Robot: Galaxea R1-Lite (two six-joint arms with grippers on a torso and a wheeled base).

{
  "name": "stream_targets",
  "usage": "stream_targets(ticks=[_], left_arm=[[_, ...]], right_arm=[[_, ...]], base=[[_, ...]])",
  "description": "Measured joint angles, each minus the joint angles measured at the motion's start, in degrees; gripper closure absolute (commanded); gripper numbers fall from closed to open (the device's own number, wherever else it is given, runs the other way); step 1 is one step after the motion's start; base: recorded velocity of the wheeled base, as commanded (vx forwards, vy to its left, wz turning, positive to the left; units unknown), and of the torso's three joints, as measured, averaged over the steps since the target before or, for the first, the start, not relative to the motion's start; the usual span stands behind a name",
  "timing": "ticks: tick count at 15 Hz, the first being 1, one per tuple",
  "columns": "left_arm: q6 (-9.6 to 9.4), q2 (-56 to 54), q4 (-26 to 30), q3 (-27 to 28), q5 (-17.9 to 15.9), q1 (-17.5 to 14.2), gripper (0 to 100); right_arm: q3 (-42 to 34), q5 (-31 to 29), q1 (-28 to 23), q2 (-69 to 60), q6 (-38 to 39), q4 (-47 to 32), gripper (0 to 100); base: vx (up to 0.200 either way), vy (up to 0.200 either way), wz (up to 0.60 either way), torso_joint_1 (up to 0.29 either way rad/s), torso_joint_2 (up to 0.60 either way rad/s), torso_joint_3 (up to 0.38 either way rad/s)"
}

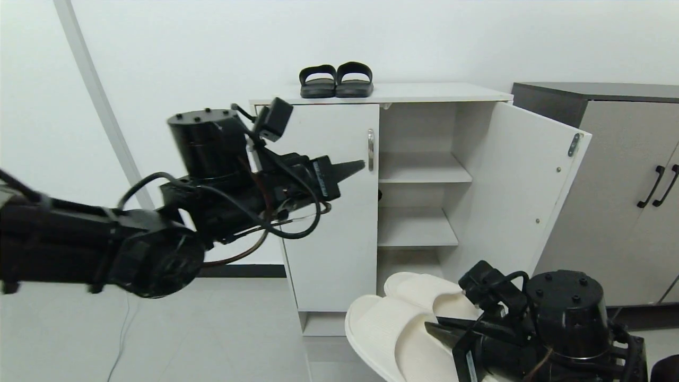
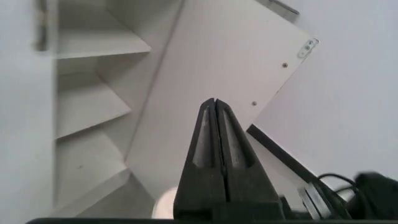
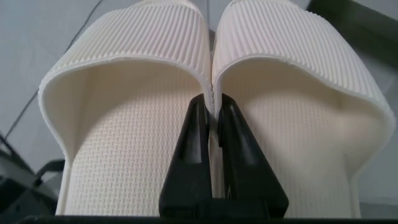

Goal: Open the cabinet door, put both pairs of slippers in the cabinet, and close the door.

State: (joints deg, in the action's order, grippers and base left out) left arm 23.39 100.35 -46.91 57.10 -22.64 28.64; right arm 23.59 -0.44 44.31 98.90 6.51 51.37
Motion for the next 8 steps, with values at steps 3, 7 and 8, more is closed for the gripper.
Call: stream_targets(ticks=[3,7,8], left_arm=[[-0.24,-12.2,0.7,-10.8,1.7,-5.2,100],[-4.35,-30.5,10.8,-23.8,7.0,-14.2,100],[-5.83,-35.5,14.9,-26.1,9.4,-16.6,100]], right_arm=[[4.0,-5.2,-0.4,2.0,4.8,-0.1,100],[11.3,-14.9,-1.4,5.9,7.9,-0.3,100],[12.8,-17.2,-1.6,6.9,8.2,-0.5,100]], base=[[0.0,0.0,0.0,0.0,0.0,0.0],[0.0,0.0,0.0,0.0,0.0,0.0],[0.0,0.0,0.0,0.0,0.0,0.0]])
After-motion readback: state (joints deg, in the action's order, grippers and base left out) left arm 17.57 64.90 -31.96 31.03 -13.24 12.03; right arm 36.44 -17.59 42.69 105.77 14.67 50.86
